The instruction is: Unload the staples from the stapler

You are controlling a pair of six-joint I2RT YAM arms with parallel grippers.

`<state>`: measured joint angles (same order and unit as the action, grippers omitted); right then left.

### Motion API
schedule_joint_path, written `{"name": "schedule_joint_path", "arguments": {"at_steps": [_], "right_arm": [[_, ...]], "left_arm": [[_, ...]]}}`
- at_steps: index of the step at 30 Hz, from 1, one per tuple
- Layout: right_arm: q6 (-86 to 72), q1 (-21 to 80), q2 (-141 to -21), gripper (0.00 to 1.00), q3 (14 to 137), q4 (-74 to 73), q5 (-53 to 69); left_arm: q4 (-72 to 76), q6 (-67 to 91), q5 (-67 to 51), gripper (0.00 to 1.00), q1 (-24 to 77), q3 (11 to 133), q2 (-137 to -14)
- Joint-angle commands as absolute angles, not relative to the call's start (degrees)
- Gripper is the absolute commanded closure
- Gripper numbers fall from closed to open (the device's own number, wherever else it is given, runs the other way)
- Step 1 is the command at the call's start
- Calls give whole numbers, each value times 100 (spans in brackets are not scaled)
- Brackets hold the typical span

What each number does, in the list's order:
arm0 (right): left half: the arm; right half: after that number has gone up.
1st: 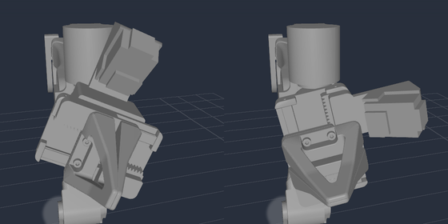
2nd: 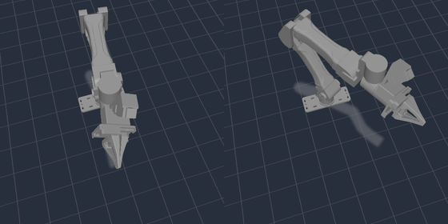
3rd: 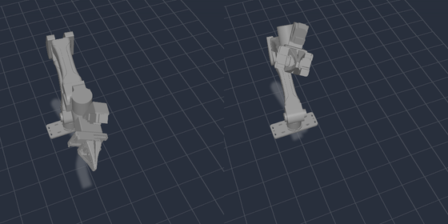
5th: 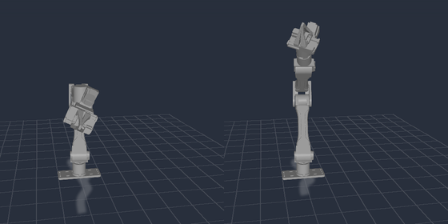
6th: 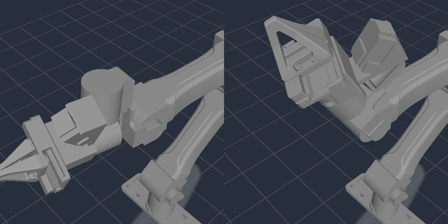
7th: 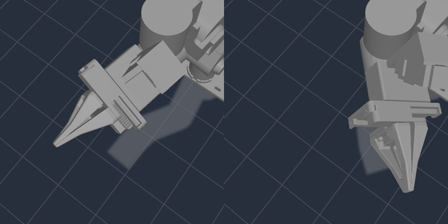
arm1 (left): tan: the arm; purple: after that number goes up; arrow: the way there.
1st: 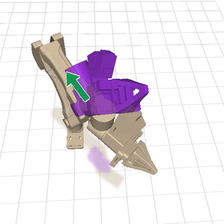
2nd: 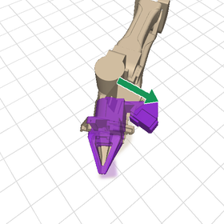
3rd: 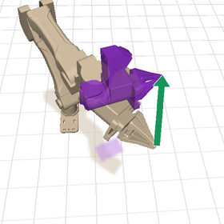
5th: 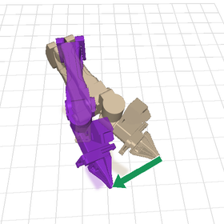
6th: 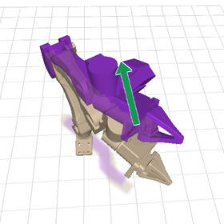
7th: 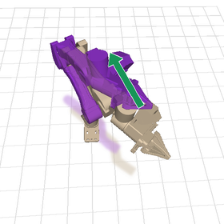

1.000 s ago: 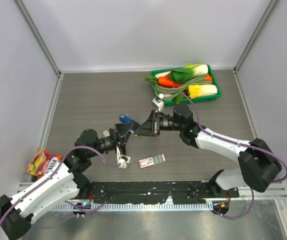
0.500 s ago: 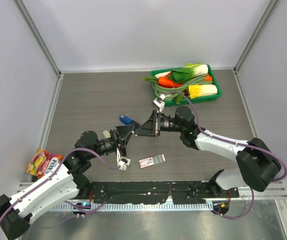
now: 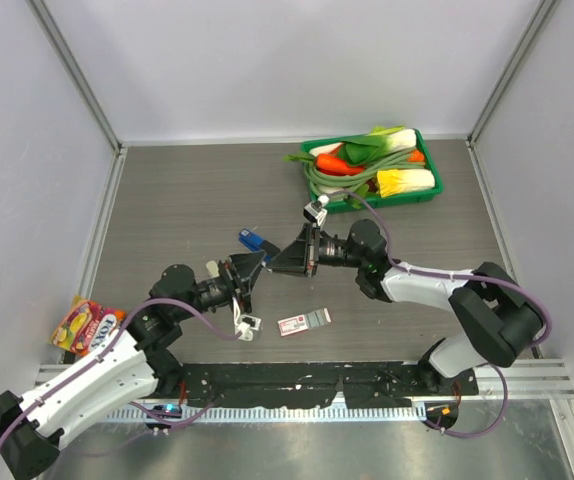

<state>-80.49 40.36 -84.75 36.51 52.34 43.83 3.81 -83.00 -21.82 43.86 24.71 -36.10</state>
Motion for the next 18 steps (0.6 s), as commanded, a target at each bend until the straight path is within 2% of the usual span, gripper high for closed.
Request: {"name": "schedule_joint_path", "arguments": {"at_steps": [1,6,9,11,12,13,15,16,18], "right_arm": [[-8445,3999,-8639,99,3551,5800,4289],[-8666,3999,-8789,99,3498,6143,4298],[-8797,3990,-8859,99,3498,6336,4307],[-8859,3999,-8886,98,3516,6424,4298],[-8859,3999,-8894,95,3516,6442,4298],[-8859,3990,-8895,87,3533,6442,4280],[-8763,3973,-8886,76,3551,6399,4280],[-8702,3894,-8860,67,3568,6329,4280],[-8431,3771,-8816,59,3621,6048,4315]], "left_arm": [[888,-8341,-2267,71,4421,2487,-3419],[818,-8358,-2268,75,4421,2470,-3375],[703,-8367,-2267,83,4421,2487,-3340],[677,-8358,-2285,92,4421,2470,-3322],[590,-8341,-2276,94,4421,2478,-3322],[511,-8341,-2259,98,4430,2513,-3322],[142,-8323,-2224,99,4421,2592,-3375],[19,-8288,-2128,100,4421,2697,-3392],[-613,-8201,-1961,100,4421,2873,-3602]]}}
